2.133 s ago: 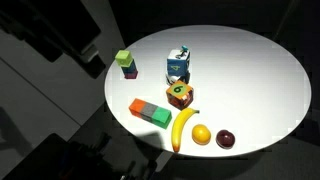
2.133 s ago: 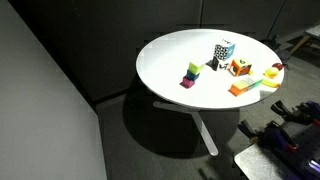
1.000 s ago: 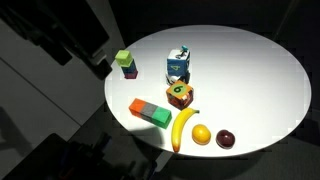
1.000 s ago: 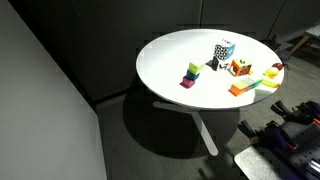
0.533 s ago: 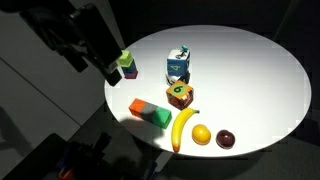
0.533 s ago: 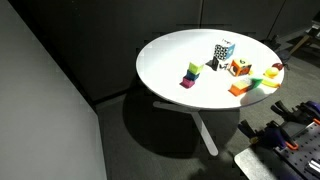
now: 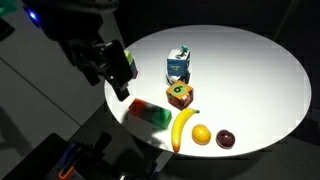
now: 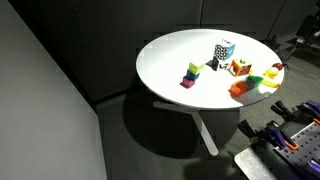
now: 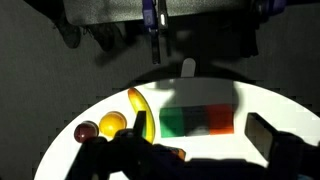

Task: Put the orange block on the toy foam

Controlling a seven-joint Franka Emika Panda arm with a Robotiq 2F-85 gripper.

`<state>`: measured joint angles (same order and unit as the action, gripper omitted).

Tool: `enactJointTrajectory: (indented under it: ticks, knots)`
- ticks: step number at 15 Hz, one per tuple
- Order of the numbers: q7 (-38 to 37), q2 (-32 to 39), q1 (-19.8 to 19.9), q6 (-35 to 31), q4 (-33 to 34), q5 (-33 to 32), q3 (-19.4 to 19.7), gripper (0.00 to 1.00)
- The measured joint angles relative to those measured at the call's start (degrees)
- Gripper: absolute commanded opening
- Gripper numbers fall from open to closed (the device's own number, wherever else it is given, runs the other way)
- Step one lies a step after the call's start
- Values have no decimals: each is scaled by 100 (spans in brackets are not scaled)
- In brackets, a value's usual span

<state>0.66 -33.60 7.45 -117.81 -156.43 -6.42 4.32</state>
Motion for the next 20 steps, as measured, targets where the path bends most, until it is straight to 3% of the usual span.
enactJointTrajectory:
  ticks: [7, 15, 20]
  knots:
    - [-15, 696, -1, -126, 67, 0, 0, 100]
    - [-15, 1303, -43, -1160, 62, 119, 0, 100]
    - [-15, 1551, -118, -1254, 140, 336, 0, 100]
